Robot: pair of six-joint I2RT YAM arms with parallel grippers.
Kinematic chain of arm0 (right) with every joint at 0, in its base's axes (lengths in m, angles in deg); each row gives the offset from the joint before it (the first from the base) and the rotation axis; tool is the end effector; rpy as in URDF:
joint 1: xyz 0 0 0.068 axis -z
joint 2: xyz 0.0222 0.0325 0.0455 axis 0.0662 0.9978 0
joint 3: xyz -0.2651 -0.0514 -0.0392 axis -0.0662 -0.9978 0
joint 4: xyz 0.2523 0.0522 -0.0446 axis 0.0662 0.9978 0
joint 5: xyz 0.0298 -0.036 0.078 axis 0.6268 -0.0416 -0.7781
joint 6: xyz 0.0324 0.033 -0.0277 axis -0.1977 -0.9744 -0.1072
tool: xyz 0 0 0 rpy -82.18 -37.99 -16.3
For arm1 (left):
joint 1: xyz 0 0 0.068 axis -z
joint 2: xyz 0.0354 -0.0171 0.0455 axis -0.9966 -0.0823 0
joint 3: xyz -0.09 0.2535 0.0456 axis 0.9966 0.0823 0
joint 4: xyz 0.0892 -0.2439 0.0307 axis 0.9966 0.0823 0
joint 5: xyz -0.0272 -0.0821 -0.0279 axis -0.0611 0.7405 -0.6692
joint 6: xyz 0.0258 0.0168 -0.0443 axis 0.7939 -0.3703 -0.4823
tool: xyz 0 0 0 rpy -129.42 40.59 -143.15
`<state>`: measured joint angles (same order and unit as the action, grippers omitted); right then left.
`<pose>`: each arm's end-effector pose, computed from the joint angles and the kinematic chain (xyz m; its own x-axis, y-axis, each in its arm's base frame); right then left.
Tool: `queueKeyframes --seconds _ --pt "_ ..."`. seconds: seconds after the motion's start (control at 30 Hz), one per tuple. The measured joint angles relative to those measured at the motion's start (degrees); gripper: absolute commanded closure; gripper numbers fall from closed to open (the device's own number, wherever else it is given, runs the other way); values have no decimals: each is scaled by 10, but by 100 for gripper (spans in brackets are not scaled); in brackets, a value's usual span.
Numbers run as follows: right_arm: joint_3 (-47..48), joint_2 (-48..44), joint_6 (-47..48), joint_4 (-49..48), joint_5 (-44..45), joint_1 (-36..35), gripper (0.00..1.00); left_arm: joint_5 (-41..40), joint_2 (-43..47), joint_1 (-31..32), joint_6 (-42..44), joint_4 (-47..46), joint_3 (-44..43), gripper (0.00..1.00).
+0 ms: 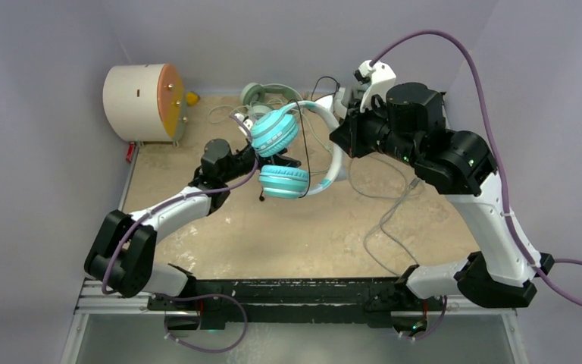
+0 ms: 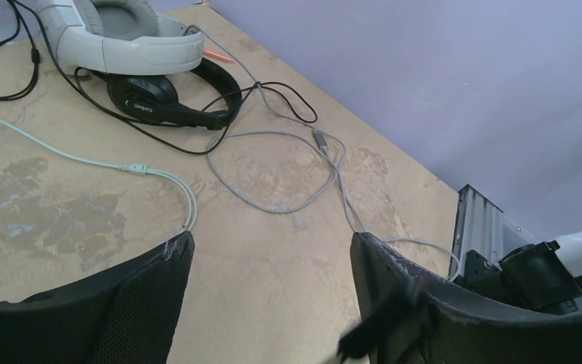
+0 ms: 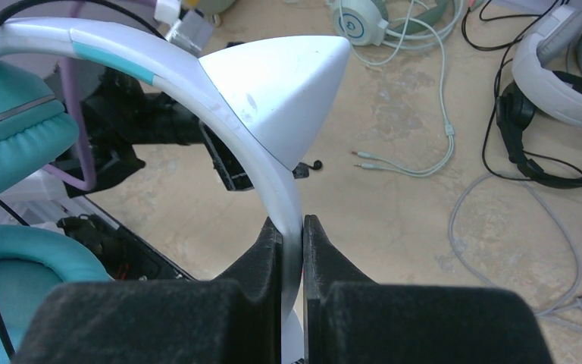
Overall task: Wrap the headphones
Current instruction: Wrap the headphones cable around the headphones.
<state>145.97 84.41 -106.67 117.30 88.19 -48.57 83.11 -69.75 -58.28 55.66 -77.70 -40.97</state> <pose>0.1580 0.1497 0.5350 -0.3720 0.0369 -0.9275 -0.5168 0.8218 0.2400 0.2678 -0.1586 0.2812 -0.3766 -0.2262 -0.8983 0.7856 0.4360 -0.4391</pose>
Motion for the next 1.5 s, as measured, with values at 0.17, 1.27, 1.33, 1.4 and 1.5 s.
queueKeyframes --seconds 0.17,1.27,1.33,1.4,1.5 --pt "30 9 -2 6 2 0 100 -8 -6 0 -3 -70 47 26" --pt "154 67 7 38 173 1 100 -20 -199 43 -11 -212 111 100" --pt "154 73 20 36 197 9 100 -29 -184 46 -13 -209 128 100" --pt "154 81 31 31 207 28 100 -35 -170 49 -14 -204 143 100" --pt "168 104 34 28 195 87 100 -49 -154 65 -13 -187 156 100"
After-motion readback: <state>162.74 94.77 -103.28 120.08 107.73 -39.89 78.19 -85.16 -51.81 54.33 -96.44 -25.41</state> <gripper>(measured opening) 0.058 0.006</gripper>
